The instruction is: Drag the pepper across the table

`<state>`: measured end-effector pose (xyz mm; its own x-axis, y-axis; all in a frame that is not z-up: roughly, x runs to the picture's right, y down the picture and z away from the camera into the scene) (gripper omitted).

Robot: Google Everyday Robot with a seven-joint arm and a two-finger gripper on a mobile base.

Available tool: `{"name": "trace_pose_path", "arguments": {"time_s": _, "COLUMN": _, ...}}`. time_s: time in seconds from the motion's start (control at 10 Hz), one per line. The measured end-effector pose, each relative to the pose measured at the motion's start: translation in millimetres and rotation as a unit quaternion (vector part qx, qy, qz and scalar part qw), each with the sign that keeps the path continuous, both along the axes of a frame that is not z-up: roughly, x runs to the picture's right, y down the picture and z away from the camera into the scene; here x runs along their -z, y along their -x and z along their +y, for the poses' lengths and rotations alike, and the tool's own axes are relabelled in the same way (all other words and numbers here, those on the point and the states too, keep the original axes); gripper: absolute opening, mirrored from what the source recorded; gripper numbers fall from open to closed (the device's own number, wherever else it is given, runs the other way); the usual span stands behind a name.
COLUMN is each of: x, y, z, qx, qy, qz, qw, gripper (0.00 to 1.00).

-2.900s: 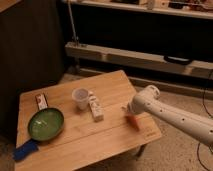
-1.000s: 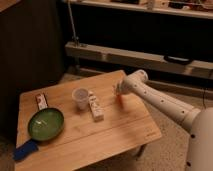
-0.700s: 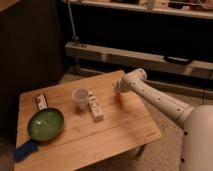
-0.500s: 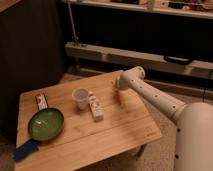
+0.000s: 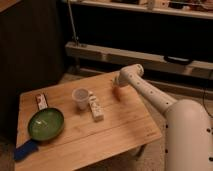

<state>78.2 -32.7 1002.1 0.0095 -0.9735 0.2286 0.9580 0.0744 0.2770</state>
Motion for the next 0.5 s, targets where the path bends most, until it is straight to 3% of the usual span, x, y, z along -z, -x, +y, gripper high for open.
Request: {"name": "trace_pose_path", "arguments": {"time_s": 0.5, "x": -28.3, "y": -7.5, "z": -24.4, "qx": -0.006, "qy": -0.003, "qz": -0.008, "qw": 0.9999, "gripper": 0.04}}
